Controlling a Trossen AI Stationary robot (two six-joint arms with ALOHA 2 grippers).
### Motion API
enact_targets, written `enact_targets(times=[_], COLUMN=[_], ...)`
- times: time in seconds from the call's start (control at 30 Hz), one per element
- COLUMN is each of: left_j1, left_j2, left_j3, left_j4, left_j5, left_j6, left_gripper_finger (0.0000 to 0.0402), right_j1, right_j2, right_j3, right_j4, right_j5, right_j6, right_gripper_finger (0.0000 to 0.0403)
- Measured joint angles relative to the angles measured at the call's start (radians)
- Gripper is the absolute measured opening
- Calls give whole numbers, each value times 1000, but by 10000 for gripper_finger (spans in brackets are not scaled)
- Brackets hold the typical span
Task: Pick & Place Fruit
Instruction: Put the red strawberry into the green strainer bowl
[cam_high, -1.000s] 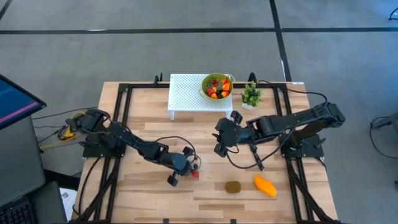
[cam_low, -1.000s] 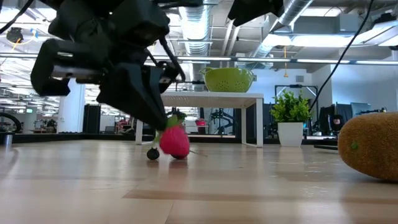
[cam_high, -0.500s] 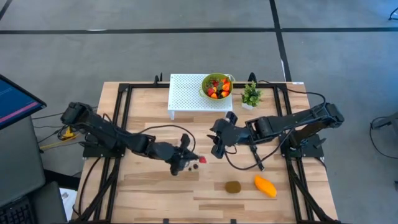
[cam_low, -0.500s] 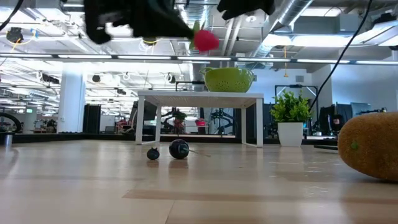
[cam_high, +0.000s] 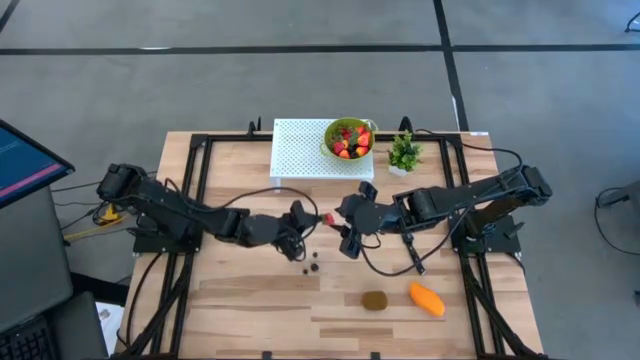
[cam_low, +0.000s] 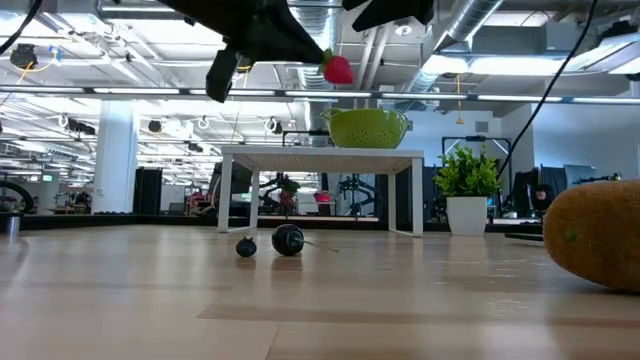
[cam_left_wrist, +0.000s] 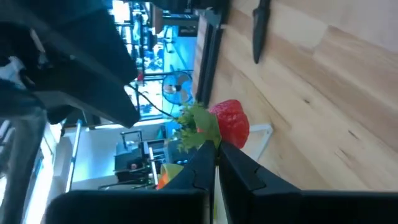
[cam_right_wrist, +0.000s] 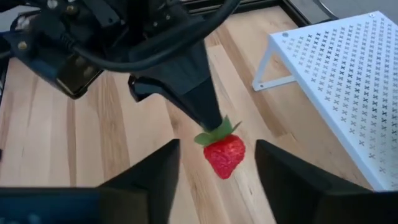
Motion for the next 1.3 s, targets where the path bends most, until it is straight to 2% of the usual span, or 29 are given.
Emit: enact_targets(times=[0.13, 0.23, 0.47, 0.67, 1.0, 1.3], left_j1=[10, 9, 7, 7, 10, 10], left_j2=[0, 0, 0, 1, 1, 1], left_j3=[0, 0, 0, 23, 24, 25], left_j4=[40, 85, 223, 269, 266, 265], left_j5=[32, 34, 34, 50, 79, 79], left_j6=[9, 10, 139, 161, 156, 150], left_gripper_finger=[3, 5, 4, 3, 4, 4], right_j1=[-3, -6, -22, -42, -42, -42], right_j2=[0, 0, 0, 0, 0, 0], right_j3=[0, 0, 0, 0, 1, 1], right_j4=[-2, -7, -25, -25, -20, -3], right_j5=[0, 0, 0, 0, 0, 0], right_j6=[-35, -40, -47, -47, -46, -47], right_gripper_finger=[243, 265, 271, 271, 247, 180])
